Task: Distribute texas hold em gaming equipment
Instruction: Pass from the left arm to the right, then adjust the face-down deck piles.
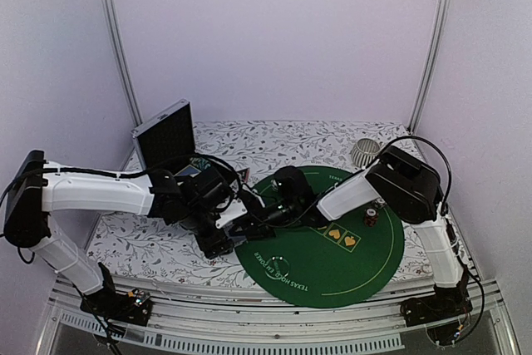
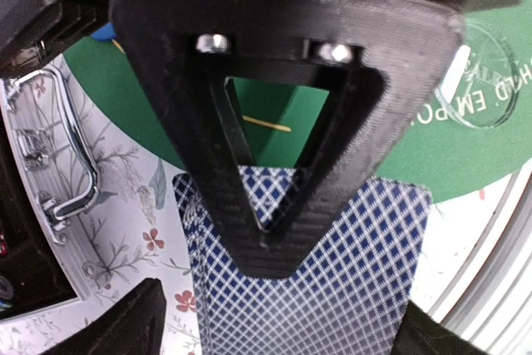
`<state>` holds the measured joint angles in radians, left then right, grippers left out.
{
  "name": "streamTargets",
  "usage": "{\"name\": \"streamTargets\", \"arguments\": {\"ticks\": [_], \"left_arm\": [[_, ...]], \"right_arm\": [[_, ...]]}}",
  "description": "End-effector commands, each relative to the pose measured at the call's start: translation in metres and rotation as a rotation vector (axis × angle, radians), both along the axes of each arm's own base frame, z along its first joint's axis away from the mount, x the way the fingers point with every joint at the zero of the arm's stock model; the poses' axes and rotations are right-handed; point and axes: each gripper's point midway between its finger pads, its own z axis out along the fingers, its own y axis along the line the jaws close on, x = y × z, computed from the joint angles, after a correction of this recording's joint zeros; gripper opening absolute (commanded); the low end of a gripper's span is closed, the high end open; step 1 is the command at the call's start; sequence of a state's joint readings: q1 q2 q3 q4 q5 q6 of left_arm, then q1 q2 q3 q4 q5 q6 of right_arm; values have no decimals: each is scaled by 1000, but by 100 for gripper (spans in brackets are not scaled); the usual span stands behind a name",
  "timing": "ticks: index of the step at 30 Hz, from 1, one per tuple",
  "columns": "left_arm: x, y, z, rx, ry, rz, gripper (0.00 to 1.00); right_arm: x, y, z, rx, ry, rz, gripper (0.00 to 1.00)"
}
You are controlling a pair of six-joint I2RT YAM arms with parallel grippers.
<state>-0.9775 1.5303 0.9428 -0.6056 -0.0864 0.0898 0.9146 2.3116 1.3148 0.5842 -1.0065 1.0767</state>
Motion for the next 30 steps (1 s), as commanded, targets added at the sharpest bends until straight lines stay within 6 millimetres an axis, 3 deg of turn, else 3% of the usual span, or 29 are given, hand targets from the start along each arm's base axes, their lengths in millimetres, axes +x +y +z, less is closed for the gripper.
{"name": "streamTargets", "arguments": {"ticks": [1,6,10,17,23,30], "left_arm": [[2,-12,16,-73,-42,-24,87],[2,-25,50,-226,-100,-65,91],[-1,-41,100,-436,-203,-132,96],[-15,-38,160,-612,-337,-240,98],[-17,-31,183,-698,-489,-280,98],[-3,-32,183,-635,-570,-292,98]], "right_arm": [[6,-9,34,71,-63,-3,2],[14,-21,53,99,-106,-29,2],[18,-35,74,124,-147,-53,2],[16,-55,115,164,-216,-81,2],[15,-65,150,177,-308,-119,2],[9,-69,171,180,-357,-130,2]]}}
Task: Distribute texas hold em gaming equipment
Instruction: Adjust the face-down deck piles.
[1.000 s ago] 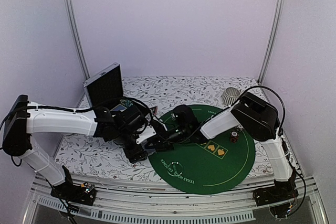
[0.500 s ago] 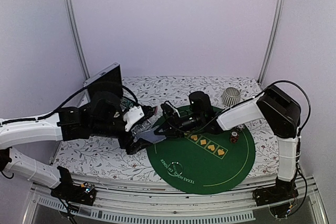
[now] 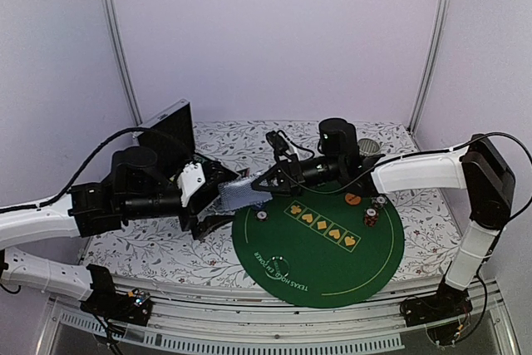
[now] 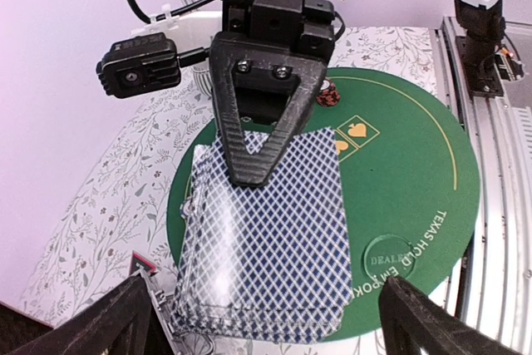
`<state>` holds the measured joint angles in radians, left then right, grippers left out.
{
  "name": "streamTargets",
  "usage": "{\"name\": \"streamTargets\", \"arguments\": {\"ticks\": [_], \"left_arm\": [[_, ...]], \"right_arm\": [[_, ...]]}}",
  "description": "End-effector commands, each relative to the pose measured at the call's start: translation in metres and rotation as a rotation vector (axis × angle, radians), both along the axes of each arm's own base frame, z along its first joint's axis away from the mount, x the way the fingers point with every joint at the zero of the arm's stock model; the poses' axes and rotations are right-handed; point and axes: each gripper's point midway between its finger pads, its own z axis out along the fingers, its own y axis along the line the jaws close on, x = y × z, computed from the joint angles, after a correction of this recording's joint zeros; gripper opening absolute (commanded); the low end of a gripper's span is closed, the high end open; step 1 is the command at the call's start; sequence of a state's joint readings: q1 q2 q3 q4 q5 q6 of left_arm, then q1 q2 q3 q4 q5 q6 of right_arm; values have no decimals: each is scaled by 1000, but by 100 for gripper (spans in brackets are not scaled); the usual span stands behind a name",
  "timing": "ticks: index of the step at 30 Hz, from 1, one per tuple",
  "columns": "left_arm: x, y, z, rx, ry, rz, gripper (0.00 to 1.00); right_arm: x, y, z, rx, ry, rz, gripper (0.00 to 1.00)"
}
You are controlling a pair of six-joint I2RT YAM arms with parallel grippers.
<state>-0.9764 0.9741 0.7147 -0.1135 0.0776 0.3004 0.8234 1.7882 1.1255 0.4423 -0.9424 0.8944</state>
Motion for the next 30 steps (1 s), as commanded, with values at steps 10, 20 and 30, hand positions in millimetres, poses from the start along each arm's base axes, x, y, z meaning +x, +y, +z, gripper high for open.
{"name": "streamTargets", "arguments": {"ticks": [10,20,30], "left_arm": [[18,-12,-7,76,-96,-26,98],[20,-17,-17,67,-30,-43,87],[14,-16,-2,-2,-34,-70,74]], "right_arm": [[-14,8,24,10,-73,22,2],[-18,14,21,9,-66,47,2],[-15,18,24,15,-72,49,2]]}}
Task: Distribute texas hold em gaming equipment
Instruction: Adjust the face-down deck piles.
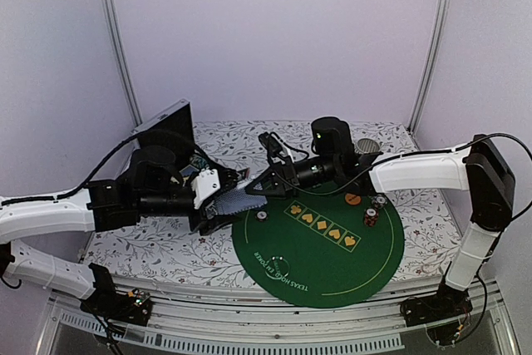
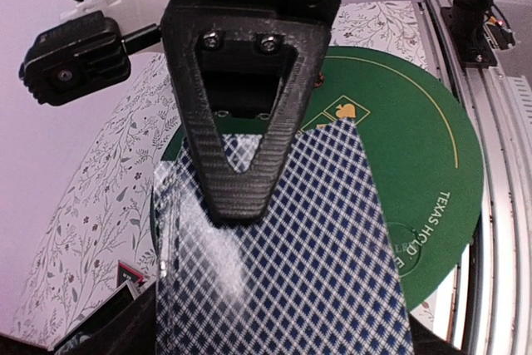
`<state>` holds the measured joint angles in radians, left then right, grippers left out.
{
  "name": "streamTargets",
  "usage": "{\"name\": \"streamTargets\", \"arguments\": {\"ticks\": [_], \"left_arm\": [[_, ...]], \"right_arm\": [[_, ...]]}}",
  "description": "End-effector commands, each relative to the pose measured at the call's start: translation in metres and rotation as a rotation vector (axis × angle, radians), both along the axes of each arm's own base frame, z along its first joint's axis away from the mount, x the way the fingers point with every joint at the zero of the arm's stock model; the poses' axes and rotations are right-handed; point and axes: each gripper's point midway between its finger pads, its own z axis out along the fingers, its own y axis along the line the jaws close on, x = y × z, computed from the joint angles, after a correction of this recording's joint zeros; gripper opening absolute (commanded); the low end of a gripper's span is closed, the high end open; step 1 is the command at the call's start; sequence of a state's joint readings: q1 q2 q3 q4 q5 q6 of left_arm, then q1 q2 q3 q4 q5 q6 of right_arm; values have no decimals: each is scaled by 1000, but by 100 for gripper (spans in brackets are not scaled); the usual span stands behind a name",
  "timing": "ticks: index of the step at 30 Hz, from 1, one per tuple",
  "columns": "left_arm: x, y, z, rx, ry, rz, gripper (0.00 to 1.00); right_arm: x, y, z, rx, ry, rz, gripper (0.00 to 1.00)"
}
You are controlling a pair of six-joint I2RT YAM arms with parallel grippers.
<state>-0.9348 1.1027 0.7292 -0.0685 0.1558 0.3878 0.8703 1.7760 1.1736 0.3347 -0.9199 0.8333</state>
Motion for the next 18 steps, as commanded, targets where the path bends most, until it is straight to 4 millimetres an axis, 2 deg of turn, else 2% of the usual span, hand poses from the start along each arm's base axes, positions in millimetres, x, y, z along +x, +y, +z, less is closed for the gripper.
{"name": "streamTargets", "arguments": {"ticks": [1,5,8,12,18], "left_arm": [[2,0,24,-81,-27,-2,71],[3,1,23,-79,-20,4,62],[4,2,21,-74,-11,7,61],[3,1,17,-69,2,2,68],[5,-1,11,-52,25,10,70]], "right_arm": [[3,8,20,45,-43,16,2],[3,9,21,47,-42,19,2],[3,9,20,45,-43,19,2],[2,9,23,51,-46,24,2],[0,11,25,56,-50,37,2]]}}
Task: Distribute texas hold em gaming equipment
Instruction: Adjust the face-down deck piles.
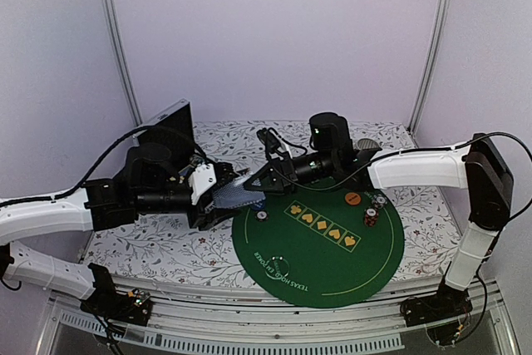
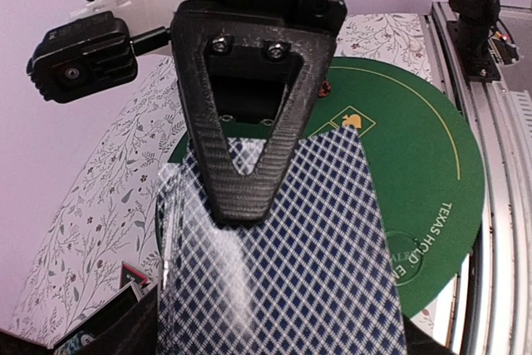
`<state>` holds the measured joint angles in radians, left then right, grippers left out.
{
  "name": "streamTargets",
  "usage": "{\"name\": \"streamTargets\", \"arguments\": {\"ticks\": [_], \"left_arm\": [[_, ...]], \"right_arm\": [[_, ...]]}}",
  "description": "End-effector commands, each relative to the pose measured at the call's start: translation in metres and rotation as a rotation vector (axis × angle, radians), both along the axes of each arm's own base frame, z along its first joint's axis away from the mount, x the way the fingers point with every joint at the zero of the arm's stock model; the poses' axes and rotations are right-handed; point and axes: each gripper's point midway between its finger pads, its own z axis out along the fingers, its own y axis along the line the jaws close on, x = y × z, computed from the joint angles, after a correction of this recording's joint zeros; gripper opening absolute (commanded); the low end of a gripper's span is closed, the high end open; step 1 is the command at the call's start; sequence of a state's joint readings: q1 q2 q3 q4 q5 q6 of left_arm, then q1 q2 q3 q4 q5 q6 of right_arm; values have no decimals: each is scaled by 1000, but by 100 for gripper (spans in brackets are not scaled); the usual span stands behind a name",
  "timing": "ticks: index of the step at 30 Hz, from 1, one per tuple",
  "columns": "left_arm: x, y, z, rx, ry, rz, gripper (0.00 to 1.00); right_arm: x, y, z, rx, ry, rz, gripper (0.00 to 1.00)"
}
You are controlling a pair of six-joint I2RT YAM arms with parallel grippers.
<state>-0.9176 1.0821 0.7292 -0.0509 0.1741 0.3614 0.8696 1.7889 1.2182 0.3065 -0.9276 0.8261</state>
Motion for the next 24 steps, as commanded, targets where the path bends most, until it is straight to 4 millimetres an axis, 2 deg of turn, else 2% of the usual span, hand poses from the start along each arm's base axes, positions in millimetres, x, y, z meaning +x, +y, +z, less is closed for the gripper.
{"name": "streamTargets", "arguments": {"ticks": [1,5,11,16,17,20,24], "left_arm": [[3,-4,-1,-3,22,1,70],[4,-4,-1,0,24,2,69],[3,-4,-4,8,29,-6,57],[2,-4,-2,3,28,-9,55],[2,-4,-2,3,29,-11,57],[-1,-5,-6,9,38,-21,75],[0,-4,-13,25,41,-17,79]], "right_arm": [[-3,7,17,50,-43,30,2],[-3,7,16,49,-41,32,2],[-3,7,18,54,-46,35,2],[-3,8,17,53,-45,40,4],[-4,8,17,55,-43,43,3],[-6,8,23,75,-50,55,2],[-6,8,30,87,-58,56,2]]}}
